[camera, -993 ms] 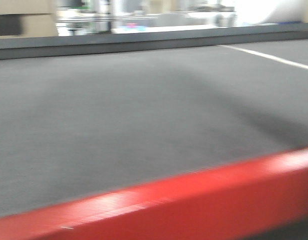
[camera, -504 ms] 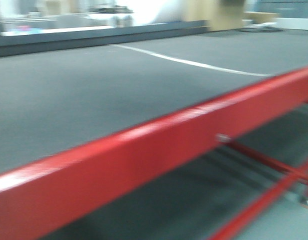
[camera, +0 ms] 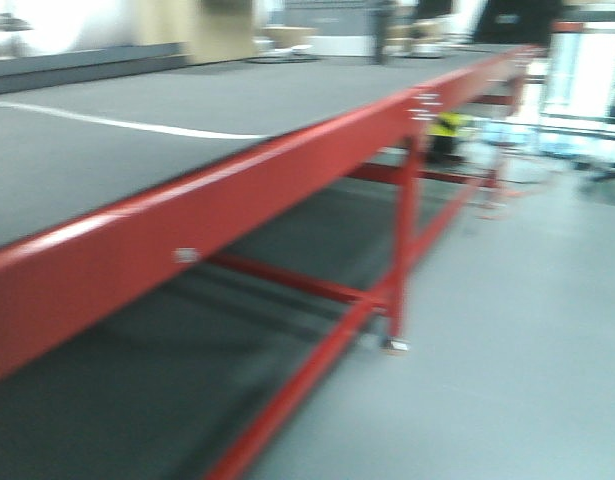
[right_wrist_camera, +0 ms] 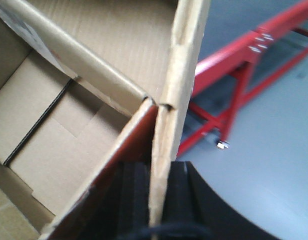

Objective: Stack two boxes on right shelf middle
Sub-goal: 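Carry the boxes with both grippers while driving past the red table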

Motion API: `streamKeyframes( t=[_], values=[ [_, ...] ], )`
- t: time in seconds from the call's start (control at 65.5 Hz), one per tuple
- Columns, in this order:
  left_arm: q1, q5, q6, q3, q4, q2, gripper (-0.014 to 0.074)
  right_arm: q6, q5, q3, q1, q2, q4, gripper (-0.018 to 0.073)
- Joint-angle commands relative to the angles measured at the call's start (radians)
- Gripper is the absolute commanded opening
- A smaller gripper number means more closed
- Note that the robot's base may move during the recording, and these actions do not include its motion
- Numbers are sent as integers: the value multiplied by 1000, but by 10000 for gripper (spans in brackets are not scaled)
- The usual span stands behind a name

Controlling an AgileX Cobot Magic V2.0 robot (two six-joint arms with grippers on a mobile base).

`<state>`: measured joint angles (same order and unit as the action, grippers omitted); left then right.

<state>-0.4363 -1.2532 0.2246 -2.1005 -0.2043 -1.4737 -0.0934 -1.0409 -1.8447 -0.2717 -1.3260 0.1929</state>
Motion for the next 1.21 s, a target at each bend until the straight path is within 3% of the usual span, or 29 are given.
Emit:
streamKeyframes(
  t=[0.0, 1.191],
  values=[
    [-7, 46, -4, -18, 14, 14, -111, -13, 58, -13, 9, 10, -14, -151],
    [-7, 46, -4, -18, 14, 14, -111, -13, 60, -13, 9, 10, -14, -151]
  ],
)
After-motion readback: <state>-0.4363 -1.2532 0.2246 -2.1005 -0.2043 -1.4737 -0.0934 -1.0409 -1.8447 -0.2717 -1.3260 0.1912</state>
